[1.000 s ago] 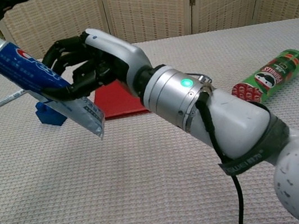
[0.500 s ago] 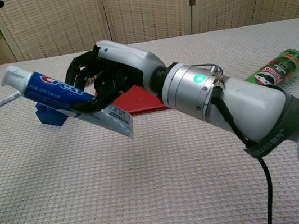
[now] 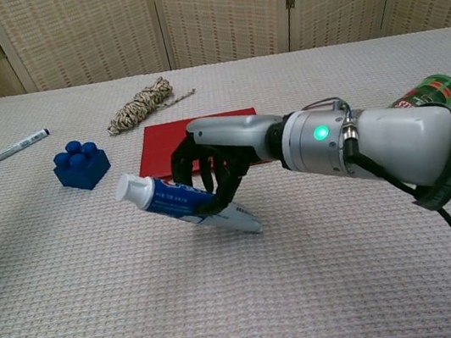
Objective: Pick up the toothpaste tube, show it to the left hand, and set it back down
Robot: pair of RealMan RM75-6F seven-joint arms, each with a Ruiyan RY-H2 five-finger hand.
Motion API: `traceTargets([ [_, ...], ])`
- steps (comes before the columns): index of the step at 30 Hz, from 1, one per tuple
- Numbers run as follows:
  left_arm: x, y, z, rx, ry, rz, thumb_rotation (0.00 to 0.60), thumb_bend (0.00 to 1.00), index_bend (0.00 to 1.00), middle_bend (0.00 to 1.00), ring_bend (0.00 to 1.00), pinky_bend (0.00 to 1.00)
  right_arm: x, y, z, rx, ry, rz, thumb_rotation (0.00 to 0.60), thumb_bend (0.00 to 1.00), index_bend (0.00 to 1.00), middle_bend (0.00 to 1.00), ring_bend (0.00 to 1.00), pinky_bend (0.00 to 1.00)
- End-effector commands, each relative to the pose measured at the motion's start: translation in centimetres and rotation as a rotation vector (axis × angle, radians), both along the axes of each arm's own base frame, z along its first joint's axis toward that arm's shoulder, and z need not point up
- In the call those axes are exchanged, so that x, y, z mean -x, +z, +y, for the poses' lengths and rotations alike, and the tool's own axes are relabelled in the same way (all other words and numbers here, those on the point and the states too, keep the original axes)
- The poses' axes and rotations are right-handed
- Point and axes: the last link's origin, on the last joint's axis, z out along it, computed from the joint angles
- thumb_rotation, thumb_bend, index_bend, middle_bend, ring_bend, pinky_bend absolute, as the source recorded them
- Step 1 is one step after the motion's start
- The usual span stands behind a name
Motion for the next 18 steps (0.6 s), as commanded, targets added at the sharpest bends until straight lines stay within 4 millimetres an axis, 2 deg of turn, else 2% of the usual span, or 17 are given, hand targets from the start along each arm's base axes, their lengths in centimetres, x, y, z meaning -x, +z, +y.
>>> traceTargets([
  [1, 0.7, 0.2, 0.0, -0.008, 0.02, 0.035, 0.0, 0.12, 0.01, 0.06, 0.0, 0.0, 0.4, 0.0, 0.1, -0.016, -0.003, 0.056, 0.6, 0.75, 0.06, 0.18, 0.25, 0.25],
  [3, 1.0, 0.4, 0.0, -0.013, 0.031, 0.053, 0.0, 0.12, 0.01, 0.06, 0.0, 0.0, 0.2, 0.7, 0.1, -0.012, -0.009, 0.045, 0.6, 0.75, 0.0, 0.09, 0.18, 0.2],
  [6, 1.8, 1.0, 0.0, -0.026, 0.052, 0.074, 0.0, 0.11, 0.01, 0.06, 0.0, 0.0, 0.2, 2.6, 0.0, 0.026, -0.012, 0.011, 0.6, 0.75, 0.0, 0.01, 0.12, 0.15],
  [10, 2.9, 1.9, -0.1, -0.048, 0.082, 0.091, 0.0, 0.11, 0.01, 0.06, 0.01, 0.0, 1.4, 6.3, -0.2, 0.116, -0.021, -0.029, 0.6, 0.75, 0.0, 0.01, 0.13, 0.15],
  [13, 4.2, 2.8, -0.4, -0.064, 0.124, 0.135, 0.018, 0.12, 0.02, 0.06, 0.02, 0.0, 4.4, 10.2, 0.3, 0.246, -0.027, -0.011, 0.6, 0.75, 0.0, 0.09, 0.17, 0.16],
  [14, 4.6, 3.1, -0.6, -0.068, 0.139, 0.142, 0.053, 0.12, 0.03, 0.06, 0.03, 0.0, 5.4, 11.3, 0.5, 0.284, -0.028, 0.006, 0.6, 0.75, 0.0, 0.1, 0.18, 0.16],
  [15, 5.0, 3.5, -0.7, -0.075, 0.155, 0.149, 0.164, 0.13, 0.04, 0.06, 0.03, 0.0, 6.8, 12.6, 1.0, 0.334, -0.034, 0.031, 0.6, 0.75, 0.0, 0.12, 0.19, 0.16],
  [16, 5.2, 3.7, -0.8, -0.082, 0.165, 0.151, 0.307, 0.15, 0.07, 0.06, 0.03, 0.0, 7.9, 13.6, 1.3, 0.367, -0.042, 0.048, 0.6, 0.75, 0.01, 0.13, 0.2, 0.16],
  [18, 5.7, 4.3, -1.2, -0.101, 0.177, 0.155, 0.534, 0.19, 0.13, 0.06, 0.03, 0.0, 9.8, 15.4, 2.1, 0.424, -0.063, 0.077, 0.6, 0.75, 0.03, 0.15, 0.21, 0.16],
])
